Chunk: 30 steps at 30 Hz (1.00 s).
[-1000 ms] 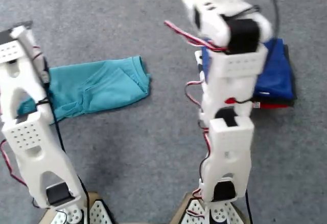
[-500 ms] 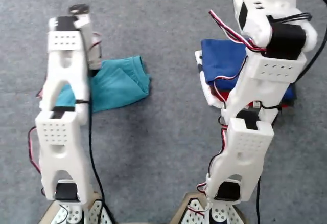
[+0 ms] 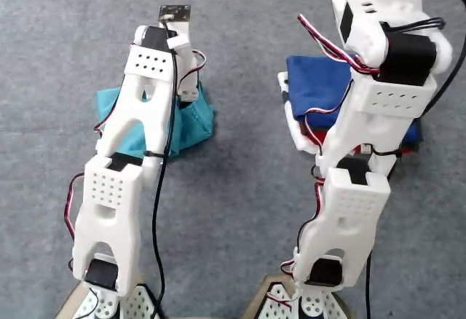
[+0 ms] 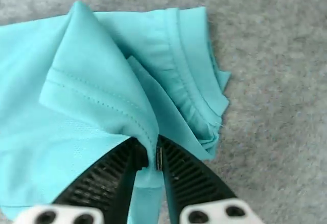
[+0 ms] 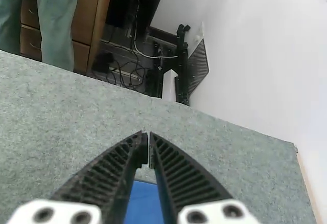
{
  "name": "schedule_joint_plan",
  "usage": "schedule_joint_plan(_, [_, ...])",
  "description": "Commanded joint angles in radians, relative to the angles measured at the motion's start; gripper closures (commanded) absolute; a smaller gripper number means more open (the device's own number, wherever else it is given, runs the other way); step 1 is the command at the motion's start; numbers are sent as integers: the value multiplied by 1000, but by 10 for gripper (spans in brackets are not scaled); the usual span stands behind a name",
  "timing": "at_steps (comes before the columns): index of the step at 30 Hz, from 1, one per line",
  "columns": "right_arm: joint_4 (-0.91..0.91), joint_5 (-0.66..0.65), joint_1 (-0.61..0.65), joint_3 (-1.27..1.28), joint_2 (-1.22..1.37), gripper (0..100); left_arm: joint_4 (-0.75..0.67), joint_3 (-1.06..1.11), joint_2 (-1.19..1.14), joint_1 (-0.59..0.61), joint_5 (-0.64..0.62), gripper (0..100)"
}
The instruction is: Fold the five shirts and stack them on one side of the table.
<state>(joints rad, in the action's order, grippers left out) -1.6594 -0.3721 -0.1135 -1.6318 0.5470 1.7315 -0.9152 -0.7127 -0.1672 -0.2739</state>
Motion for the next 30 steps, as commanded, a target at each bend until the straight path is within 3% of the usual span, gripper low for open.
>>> schedule_joint_plan(1, [-2,-6,-9,-39,-44,984,-41,-47,14,-5,-31,971])
schedule_joint_plan(18, [-2,-6,20,-38,-44,984,-143,-47,15,-7,-126,962])
schedule_joint_plan(24, [-86,3,129,-25,-36,984,-6,-202,57,12,-129,692])
schedule_joint_plan(27, [-107,17,196,25,-15,984,28,-341,87,94,-121,714])
schedule_joint_plan(30, [-106,101,298,101,-10,984,28,-423,97,240,-109,807])
